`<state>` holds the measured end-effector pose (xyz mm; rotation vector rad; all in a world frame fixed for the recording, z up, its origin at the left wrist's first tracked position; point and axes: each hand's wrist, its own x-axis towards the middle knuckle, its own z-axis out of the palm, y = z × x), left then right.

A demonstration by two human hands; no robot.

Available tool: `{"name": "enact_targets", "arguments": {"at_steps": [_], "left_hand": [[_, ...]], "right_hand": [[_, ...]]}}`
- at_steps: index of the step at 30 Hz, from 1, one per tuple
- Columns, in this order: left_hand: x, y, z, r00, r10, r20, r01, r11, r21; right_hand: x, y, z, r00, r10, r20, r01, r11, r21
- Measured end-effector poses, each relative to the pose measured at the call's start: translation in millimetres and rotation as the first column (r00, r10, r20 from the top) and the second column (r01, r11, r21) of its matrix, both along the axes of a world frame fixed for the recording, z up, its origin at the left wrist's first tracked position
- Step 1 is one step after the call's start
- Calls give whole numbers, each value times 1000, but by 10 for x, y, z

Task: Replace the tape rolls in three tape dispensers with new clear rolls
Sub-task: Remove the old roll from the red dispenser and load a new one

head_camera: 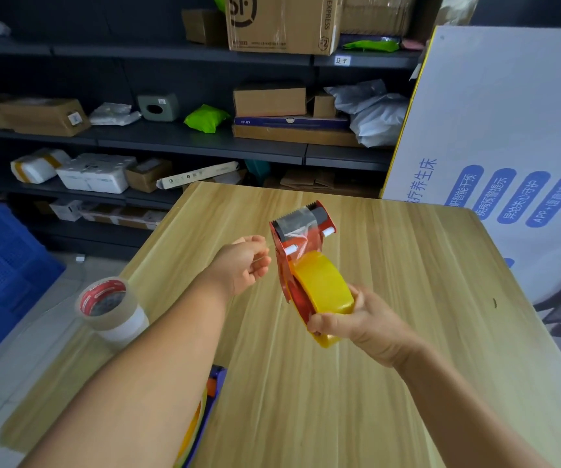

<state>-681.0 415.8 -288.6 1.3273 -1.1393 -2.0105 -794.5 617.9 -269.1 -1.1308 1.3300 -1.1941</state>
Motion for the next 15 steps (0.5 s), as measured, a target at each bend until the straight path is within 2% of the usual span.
{"name": "enact_targets", "arguments": {"at_steps": [4,8,15], "left_hand": [[183,41,-43,993,108,-46,-108,994,14],[427,89,-85,990,125,-68,-124,992,14],[719,137,-112,985,174,4,-174,985,19]], "right_hand": [[230,51,36,991,-114,-68,110,992,-67],[493,61,36,954,-267,-137,250,959,-133],[823,129,-4,859,-493,-139,466,865,-184]]}}
